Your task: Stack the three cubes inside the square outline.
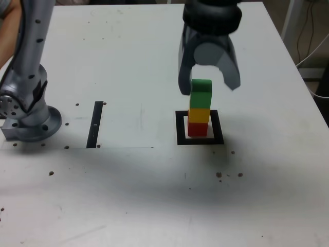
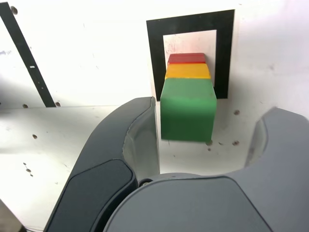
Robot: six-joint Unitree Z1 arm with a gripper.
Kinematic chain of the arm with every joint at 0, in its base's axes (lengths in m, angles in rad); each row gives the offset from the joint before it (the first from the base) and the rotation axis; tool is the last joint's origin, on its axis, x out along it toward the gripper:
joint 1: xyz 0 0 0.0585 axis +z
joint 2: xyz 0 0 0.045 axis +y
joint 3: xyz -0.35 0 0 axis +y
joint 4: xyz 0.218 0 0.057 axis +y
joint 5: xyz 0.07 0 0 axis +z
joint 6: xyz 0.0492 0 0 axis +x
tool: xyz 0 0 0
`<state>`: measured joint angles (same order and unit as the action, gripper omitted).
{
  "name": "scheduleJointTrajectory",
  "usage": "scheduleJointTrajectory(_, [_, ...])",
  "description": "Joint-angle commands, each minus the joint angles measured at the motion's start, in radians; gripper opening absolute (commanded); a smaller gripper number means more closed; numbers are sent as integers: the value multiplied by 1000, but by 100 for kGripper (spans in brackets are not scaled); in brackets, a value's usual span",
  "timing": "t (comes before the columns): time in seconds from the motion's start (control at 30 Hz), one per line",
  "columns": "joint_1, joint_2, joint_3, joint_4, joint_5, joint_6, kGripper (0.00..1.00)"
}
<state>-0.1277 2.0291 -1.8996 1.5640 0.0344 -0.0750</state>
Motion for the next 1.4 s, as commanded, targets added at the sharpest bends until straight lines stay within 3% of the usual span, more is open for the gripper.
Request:
scheduleJointTrajectory(0.0, [2, -25, 1, 3, -3, -10, 100])
scheduleJointTrajectory(0.43, [2, -54, 45, -13, -7, 1, 100])
scheduleJointTrajectory(0.7, [2, -180, 126, -7, -5, 7, 100])
scheduleJointTrajectory(1.03, [2, -318, 294, -8, -10, 7, 100])
scheduleJointTrajectory(1.37, [2, -368, 566, -69, 5, 2, 100])
